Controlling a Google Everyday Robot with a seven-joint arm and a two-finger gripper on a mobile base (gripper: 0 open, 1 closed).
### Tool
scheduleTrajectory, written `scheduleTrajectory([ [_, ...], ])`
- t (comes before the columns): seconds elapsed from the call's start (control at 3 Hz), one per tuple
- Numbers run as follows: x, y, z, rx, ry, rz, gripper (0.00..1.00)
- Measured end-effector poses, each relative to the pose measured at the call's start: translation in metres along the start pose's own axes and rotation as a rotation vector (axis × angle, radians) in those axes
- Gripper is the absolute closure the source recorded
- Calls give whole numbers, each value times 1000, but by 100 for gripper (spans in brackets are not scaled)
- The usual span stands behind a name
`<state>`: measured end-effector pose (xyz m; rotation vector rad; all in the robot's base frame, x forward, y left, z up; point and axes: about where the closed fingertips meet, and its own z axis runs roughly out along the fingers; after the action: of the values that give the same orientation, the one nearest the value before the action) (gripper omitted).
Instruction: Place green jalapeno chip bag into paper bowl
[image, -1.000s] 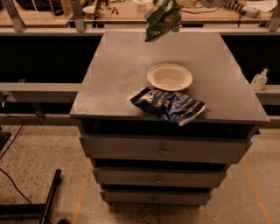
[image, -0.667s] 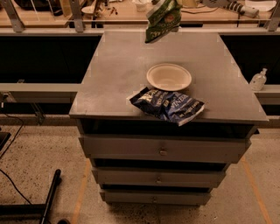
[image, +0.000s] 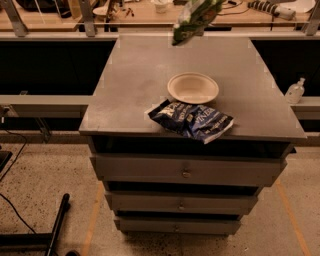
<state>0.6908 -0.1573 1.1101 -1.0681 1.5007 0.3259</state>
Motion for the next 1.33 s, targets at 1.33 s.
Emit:
scheduleTrajectory([
  [1.33, 43, 14, -47, -71, -83, -60, 100],
])
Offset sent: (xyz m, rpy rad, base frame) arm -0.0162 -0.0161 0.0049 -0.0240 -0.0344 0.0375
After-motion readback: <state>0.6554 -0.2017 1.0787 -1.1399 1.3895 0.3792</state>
